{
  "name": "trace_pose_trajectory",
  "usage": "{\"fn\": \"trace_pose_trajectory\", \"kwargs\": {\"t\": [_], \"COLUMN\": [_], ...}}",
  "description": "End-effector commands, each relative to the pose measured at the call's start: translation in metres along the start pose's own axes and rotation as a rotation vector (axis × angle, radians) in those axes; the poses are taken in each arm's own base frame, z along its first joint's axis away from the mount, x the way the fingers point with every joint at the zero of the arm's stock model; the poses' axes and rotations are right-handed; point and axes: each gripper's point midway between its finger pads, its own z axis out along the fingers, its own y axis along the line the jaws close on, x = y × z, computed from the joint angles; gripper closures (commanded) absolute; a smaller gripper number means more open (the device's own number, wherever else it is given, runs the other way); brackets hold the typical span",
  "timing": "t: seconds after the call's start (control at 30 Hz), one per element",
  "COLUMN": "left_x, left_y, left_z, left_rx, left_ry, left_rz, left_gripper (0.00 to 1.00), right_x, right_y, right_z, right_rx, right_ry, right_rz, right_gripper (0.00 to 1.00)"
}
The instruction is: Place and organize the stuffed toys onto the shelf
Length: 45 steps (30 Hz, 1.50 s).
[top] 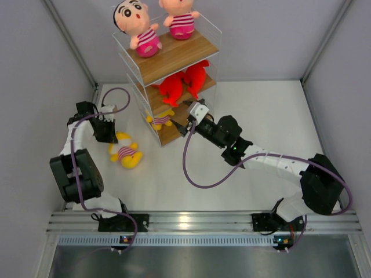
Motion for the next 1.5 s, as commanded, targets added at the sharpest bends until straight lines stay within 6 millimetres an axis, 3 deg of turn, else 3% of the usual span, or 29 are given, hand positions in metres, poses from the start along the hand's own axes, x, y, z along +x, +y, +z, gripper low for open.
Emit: {"fn": "trace_pose_trajectory", "kwargs": {"t": [0.0, 0.03, 0.07, 0.13, 0.17, 0.23, 0.3, 0.33, 0.4, 0.43, 0.47, 0.53, 0.73, 0.9, 1.17, 1.33, 1.47], "left_x": [-0.023, -0.022, -0.025, -0.017, -0.017, -0.011, -0.007, -0.006, -0.004, -0.002, -0.002, -0.003, 0.003, 0.012, 0.019, 0.027, 0.030], "left_y": [-0.026, -0.030, -0.038, -0.046, -0.054, -0.061, -0.078, -0.088, -0.102, -0.110, -0.114, -0.123, -0.159, -0.181, -0.200, -0.226, -0.236], "left_z": [-0.058, -0.069, -0.092, -0.106, -0.126, -0.140, -0.161, -0.175, -0.185, -0.196, -0.201, -0.216, -0.252, -0.265, -0.281, -0.279, -0.280], "left_rx": [-0.022, -0.036, -0.075, -0.104, -0.144, -0.174, -0.175, -0.179, -0.148, -0.148, -0.145, -0.146, -0.095, -0.046, -0.016, 0.150, 0.212], "left_ry": [-0.215, -0.245, -0.313, -0.351, -0.411, -0.450, -0.512, -0.554, -0.590, -0.616, -0.630, -0.674, -0.788, -0.856, -0.915, -0.919, -0.920], "left_rz": [0.132, 0.178, 0.224, 0.279, 0.314, 0.352, 0.397, 0.428, 0.444, 0.445, 0.443, 0.432, 0.448, 0.474, 0.492, 0.476, 0.469], "left_gripper": [1.00, 1.00, 1.00, 1.00, 1.00, 1.00, 1.00, 1.00, 1.00, 1.00, 1.00, 1.00, 1.00, 1.00, 1.00, 1.00, 1.00], "right_x": [-0.063, -0.078, -0.076, -0.097, -0.093, -0.111, -0.106, -0.117, -0.102, -0.109, -0.098, -0.090, -0.067, -0.071, -0.031, -0.036, -0.044], "right_y": [0.019, 0.025, 0.035, 0.049, 0.061, 0.078, 0.097, 0.108, 0.127, 0.139, 0.148, 0.167, 0.186, 0.205, 0.205, 0.211, 0.224], "right_z": [0.000, 0.002, 0.003, 0.008, 0.012, 0.019, 0.029, 0.033, 0.042, 0.044, 0.048, 0.045, 0.038, 0.037, 0.039, 0.042, 0.048], "right_rx": [-0.116, -0.140, -0.175, -0.212, -0.237, -0.281, -0.320, -0.343, -0.353, -0.369, -0.354, -0.355, -0.261, -0.215, -0.073, -0.101, -0.168], "right_ry": [-0.091, -0.109, -0.080, -0.094, -0.065, -0.077, -0.050, -0.061, -0.001, 0.002, 0.038, 0.084, 0.153, 0.139, 0.269, 0.222, 0.200], "right_rz": [0.139, 0.194, 0.226, 0.310, 0.345, 0.457, 0.502, 0.528, 0.538, 0.551, 0.553, 0.571, 0.697, 0.644, 0.638, 0.673, 0.682], "right_gripper": [0.23, 0.23, 0.24, 0.25, 0.25, 0.26, 0.29, 0.30, 0.31, 0.32, 0.33, 0.34, 0.37, 0.34, 0.32, 0.31, 0.34]}}
